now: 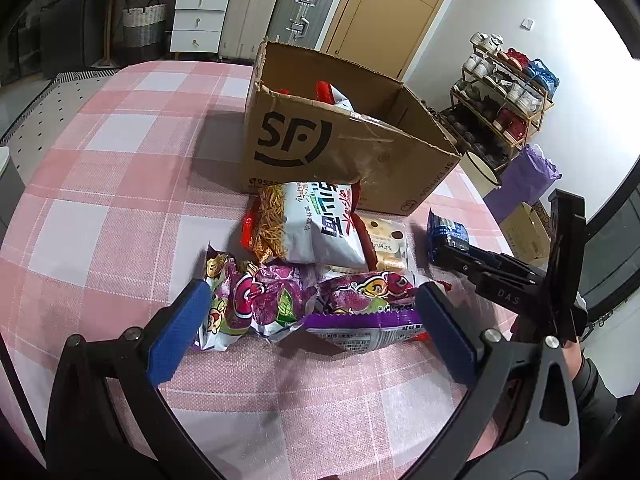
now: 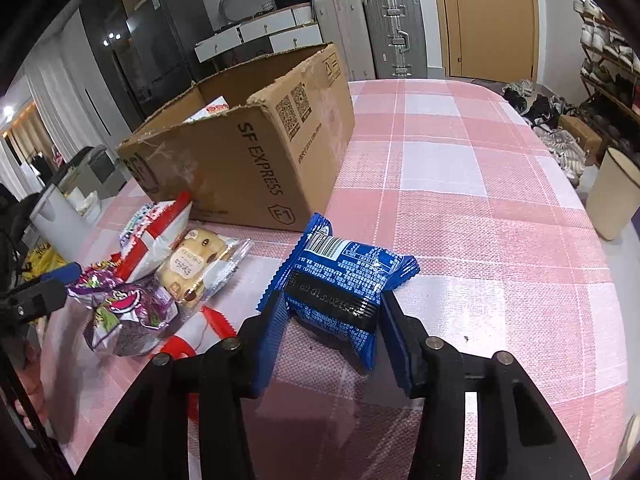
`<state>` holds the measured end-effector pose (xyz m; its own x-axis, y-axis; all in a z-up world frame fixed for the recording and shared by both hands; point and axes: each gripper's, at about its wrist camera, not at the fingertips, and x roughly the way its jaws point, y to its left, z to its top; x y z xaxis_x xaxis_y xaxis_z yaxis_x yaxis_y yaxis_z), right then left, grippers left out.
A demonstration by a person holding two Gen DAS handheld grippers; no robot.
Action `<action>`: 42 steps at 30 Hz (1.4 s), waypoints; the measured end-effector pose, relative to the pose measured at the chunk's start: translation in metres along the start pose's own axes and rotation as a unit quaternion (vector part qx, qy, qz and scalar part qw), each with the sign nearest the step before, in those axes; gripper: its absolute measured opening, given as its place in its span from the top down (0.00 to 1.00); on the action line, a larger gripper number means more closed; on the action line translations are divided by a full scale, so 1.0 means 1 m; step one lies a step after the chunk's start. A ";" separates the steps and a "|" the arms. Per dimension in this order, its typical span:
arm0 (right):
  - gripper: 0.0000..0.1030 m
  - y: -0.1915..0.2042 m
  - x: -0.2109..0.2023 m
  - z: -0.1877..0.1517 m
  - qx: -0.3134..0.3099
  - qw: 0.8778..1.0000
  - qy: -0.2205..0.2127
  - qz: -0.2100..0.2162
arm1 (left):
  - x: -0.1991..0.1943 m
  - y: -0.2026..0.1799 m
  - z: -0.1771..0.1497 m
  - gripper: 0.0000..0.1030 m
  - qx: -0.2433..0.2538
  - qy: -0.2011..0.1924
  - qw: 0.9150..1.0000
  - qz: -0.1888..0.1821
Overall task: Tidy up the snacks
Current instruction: 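Lower the right gripper onto the blue Oreo packet and close it, then close the left gripper on the purple candy bag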
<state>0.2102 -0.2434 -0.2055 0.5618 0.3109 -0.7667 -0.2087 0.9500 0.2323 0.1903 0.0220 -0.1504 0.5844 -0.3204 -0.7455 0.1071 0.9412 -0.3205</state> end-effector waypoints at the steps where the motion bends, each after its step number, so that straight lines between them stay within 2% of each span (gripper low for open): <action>1: 0.55 0.000 0.000 0.000 0.002 1.000 -0.001 0.002 | 0.000 0.000 -0.001 0.01 0.000 0.000 1.000 0.000; 19: 0.55 0.009 -0.047 -0.003 0.028 0.997 -0.050 0.046 | -0.007 0.004 -0.011 0.01 0.002 0.002 1.000 0.002; 29: 0.55 0.022 -0.059 -0.008 0.021 0.996 -0.057 0.065 | -0.013 0.029 -0.003 0.01 -0.024 -0.008 0.999 0.033; 32: 0.55 0.023 -0.059 -0.009 0.023 0.996 -0.057 0.067 | -0.005 0.037 -0.001 0.01 -0.031 0.001 0.999 0.040; 36: 0.55 0.023 -0.058 -0.009 0.024 0.996 -0.055 0.068 | 0.012 0.049 -0.003 0.01 -0.045 0.022 0.998 0.035; 42: 0.55 0.022 -0.055 -0.009 0.025 0.996 -0.050 0.068 | 0.031 0.065 -0.006 0.04 -0.076 0.043 0.996 -0.003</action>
<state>0.1680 -0.2403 -0.1634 0.6084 0.4366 -0.6627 -0.2498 0.8980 0.3623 0.2109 0.0727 -0.1979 0.5128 -0.3409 -0.7880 -0.0166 0.9137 -0.4061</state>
